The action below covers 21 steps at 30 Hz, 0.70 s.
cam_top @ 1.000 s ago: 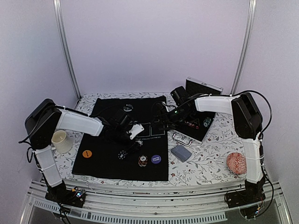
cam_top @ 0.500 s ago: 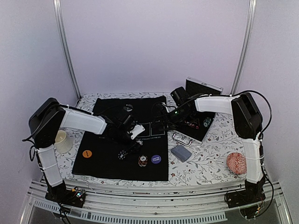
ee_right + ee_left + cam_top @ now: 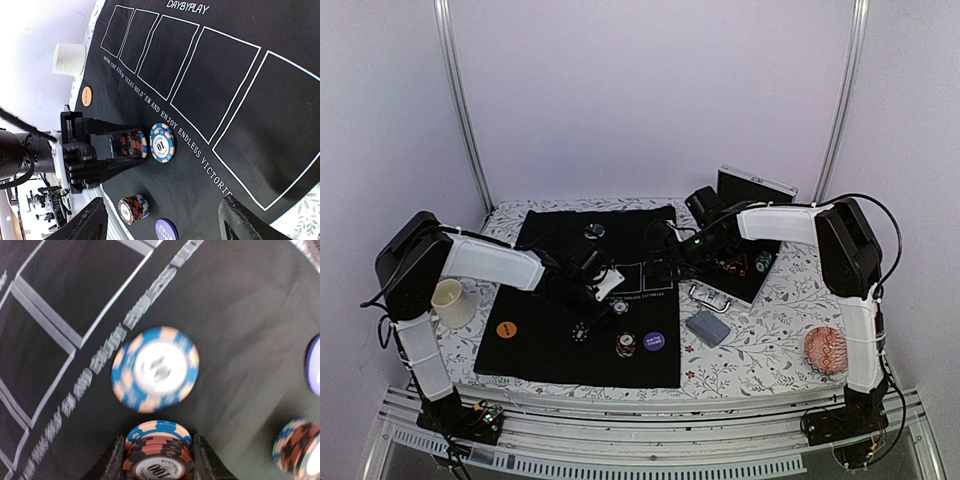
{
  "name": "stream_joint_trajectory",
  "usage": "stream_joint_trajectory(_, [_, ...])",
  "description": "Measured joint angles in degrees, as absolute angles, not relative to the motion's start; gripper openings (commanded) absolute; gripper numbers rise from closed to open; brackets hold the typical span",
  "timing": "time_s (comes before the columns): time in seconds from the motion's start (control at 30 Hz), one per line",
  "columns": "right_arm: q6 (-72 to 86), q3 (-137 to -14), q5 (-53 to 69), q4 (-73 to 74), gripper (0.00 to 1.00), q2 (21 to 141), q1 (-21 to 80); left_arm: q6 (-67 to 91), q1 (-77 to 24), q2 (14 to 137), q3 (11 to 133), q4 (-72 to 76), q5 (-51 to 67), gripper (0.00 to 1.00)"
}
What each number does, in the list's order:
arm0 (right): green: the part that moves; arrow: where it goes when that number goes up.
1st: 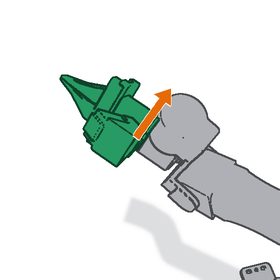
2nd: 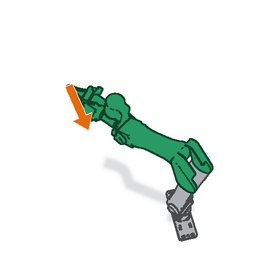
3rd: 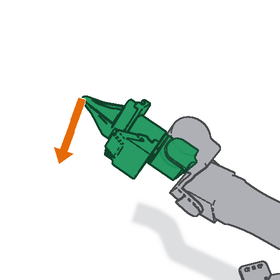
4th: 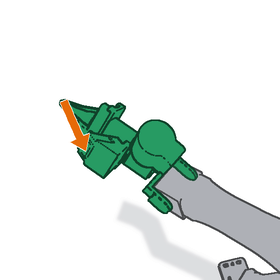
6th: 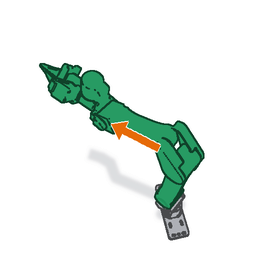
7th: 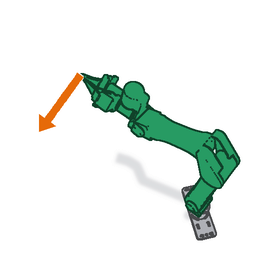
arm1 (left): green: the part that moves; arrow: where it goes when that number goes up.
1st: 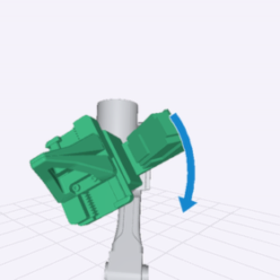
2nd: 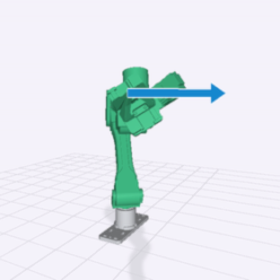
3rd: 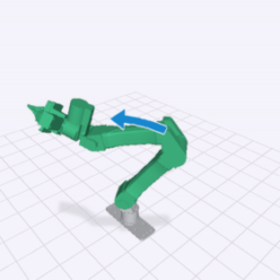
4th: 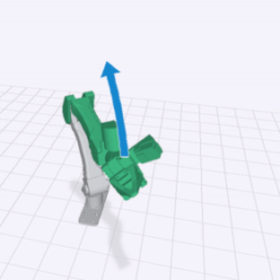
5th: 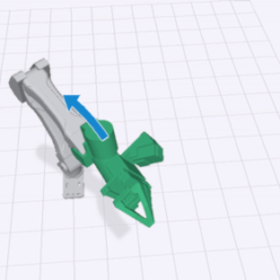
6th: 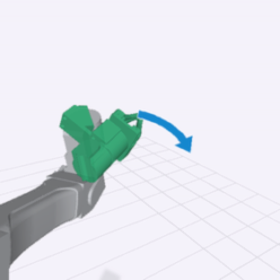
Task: Distribute texas hold em gaming equipment
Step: Pick up the pile of poker chips from the pile of poker chips, then place the poker chips pile at the big blind area.
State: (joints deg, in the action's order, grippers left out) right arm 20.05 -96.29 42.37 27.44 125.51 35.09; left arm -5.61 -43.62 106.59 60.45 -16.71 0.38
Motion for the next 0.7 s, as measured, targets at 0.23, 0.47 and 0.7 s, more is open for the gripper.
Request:
stream_joint_trajectory(0.23, [19.25, -94.61, 43.83, 26.70, 0.79, 125.43, 34.85, 4.47, -43.62, 102.76, 57.84, -23.81, -3.95, 0.09])
stream_joint_trajectory(0.47, [17.37, -93.97, 45.67, 26.55, 0.79, 125.43, 34.26, 16.05, -43.51, 99.35, 53.74, -26.26, -7.11, 0.11])
stream_joint_trajectory(0.7, [15.53, -93.34, 47.03, 26.59, 0.79, 125.43, 33.93, 27.46, -42.74, 97.54, 51.46, -27.83, -11.31, 0.15])
